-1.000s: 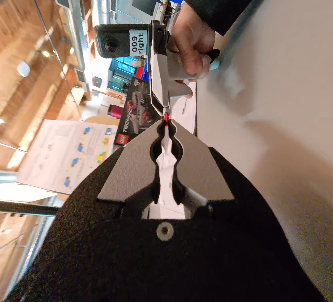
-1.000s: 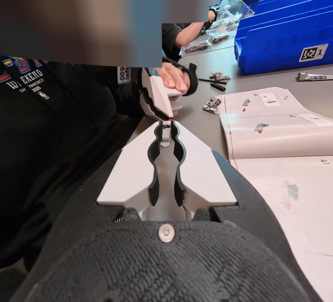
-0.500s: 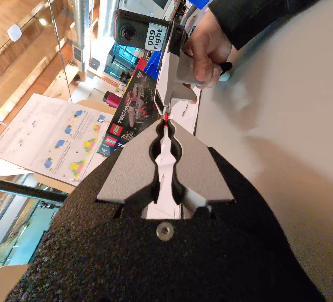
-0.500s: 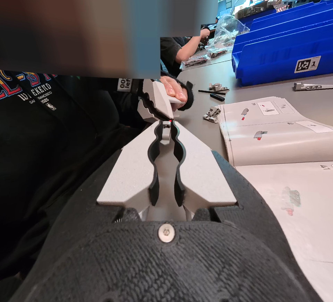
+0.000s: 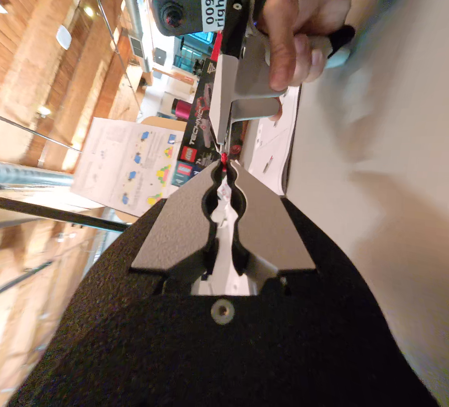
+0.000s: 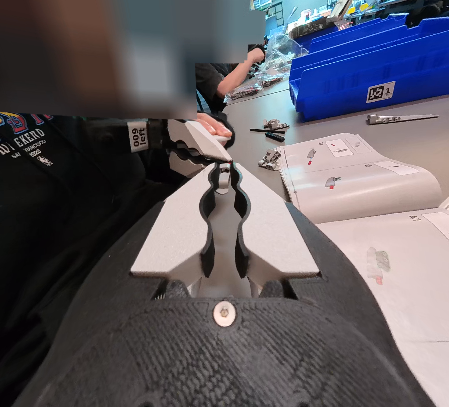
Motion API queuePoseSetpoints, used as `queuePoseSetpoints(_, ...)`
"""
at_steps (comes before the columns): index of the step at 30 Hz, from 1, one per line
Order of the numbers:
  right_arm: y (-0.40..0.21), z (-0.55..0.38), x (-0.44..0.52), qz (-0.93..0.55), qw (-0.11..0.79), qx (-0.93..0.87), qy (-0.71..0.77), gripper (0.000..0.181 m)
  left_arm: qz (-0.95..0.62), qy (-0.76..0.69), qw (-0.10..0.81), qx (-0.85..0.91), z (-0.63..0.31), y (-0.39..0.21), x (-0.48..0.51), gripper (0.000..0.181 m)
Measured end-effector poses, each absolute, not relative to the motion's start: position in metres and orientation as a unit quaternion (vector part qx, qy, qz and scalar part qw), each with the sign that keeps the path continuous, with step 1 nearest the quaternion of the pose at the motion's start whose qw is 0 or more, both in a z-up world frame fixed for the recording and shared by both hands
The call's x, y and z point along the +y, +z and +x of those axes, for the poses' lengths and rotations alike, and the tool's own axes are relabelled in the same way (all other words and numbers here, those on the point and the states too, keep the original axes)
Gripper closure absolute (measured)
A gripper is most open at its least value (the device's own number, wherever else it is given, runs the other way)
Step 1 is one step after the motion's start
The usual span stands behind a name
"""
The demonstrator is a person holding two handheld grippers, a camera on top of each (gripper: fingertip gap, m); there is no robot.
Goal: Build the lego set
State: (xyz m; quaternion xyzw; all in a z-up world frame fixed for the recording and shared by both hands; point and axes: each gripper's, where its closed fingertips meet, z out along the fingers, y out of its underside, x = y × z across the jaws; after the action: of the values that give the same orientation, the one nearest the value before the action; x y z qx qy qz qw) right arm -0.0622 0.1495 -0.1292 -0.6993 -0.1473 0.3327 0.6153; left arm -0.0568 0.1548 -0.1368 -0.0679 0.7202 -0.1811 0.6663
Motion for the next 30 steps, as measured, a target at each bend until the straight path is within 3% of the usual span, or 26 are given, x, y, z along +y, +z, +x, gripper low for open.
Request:
queuePoseSetpoints(14, -0.135, -0.058, 0.156, -0.719, 0.609, -0.131, 0.308, 0.173, -0.05, -0.087, 0.689, 0.718, -0.054, -0.142, 0.16, 0.181)
queuePoseSetpoints(23, -0.128, -0.059, 0.151, -0.699, 0.623, -0.14, 0.322, 0.173, -0.103, -0.258, 0.641, 0.716, -0.056, -0.135, 0.156, 0.181)
queuePoseSetpoints(30, -0.121, -0.061, 0.144, -0.677, 0.633, -0.15, 0.344, 0.173, -0.138, -0.339, 0.603, 0.708, -0.056, -0.132, 0.155, 0.165)
